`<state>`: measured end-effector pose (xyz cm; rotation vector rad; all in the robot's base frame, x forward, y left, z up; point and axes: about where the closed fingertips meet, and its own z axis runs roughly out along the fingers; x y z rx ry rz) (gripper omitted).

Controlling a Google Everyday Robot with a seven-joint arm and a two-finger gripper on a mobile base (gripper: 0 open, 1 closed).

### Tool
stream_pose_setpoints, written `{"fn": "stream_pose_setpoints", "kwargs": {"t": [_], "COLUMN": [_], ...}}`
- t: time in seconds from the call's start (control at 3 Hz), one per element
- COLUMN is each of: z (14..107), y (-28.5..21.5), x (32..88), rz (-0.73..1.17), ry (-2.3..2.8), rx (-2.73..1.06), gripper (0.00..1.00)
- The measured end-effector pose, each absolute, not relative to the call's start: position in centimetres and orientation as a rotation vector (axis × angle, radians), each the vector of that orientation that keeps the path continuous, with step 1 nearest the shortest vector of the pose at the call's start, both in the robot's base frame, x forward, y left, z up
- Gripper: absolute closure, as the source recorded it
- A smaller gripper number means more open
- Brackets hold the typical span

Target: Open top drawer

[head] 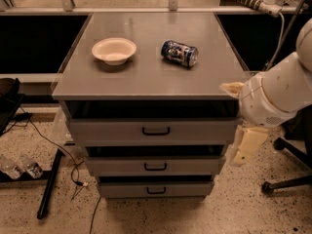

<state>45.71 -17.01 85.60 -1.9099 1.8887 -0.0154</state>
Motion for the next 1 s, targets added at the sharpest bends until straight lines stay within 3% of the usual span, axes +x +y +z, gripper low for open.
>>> {"fn": "stream_pose_setpoints", "kwargs": {"t": [1.0], "z": [71.8], "y": [-17.8], "x": [51.9], "rz": [0.256], "ry": [1.886], "rx": [-1.689], "gripper": [0.0]}}
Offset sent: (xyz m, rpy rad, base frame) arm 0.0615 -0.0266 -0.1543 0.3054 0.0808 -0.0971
